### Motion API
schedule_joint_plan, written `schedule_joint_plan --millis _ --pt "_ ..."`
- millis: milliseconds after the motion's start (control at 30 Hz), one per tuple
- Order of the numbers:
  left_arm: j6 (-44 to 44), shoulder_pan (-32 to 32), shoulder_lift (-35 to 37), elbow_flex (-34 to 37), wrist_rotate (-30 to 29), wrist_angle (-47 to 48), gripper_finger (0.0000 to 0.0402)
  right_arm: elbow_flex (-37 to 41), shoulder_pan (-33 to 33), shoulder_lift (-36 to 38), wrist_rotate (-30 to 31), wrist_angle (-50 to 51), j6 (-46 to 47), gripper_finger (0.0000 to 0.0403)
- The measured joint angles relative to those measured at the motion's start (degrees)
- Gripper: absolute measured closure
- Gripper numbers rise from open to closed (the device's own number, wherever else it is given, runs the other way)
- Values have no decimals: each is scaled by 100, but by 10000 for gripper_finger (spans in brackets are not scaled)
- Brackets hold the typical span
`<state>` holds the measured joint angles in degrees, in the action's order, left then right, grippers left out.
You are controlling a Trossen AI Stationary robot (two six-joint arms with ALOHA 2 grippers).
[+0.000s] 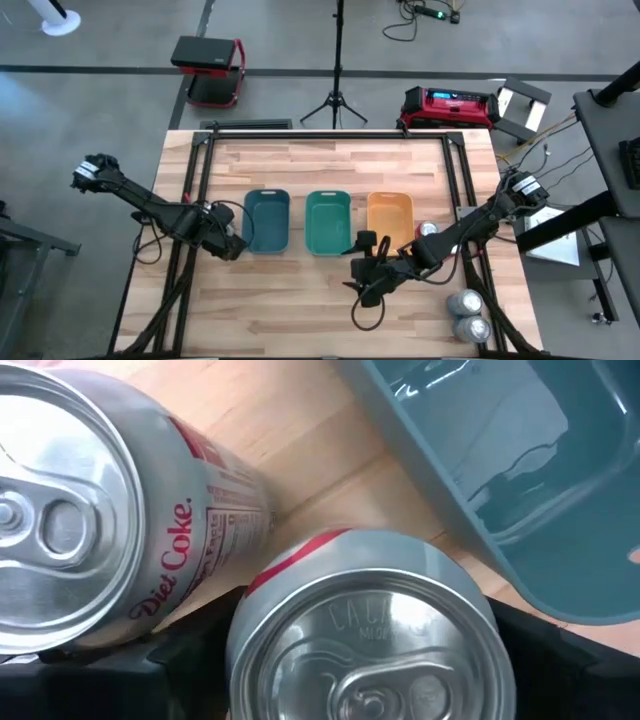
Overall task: Sort soda cans
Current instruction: Put the bottom red silver soda can into the blue bin
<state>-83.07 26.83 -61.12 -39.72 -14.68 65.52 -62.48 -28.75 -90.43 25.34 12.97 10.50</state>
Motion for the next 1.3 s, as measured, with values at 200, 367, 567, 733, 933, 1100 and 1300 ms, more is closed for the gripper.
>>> schedule_joint_plan --millis 200,367,567,733,933,1100,1300 --pt "-1 17 4 -7 107 7 119 0 0 0 2 0 3 44" --pt "-12 40 -4 -210 607 74 119 0 0 0 4 4 -1 44" --pt "253 46 -33 -1473 682 1047 119 0 22 0 4 7 -68 44" --pt "318 50 -117 -2689 275 2221 119 0 28 -9 113 -70 -53 44" --pt "848 44 -223 -3497 -892 2033 119 17 61 -44 438 -678 -57 44" --pt "1210 -17 -353 -3418 -1410 1872 119 35 144 -53 937 -1359 -202 44" --pt "1775 -289 -450 -2807 -1313 804 119 42 331 -348 933 -1845 -325 44"
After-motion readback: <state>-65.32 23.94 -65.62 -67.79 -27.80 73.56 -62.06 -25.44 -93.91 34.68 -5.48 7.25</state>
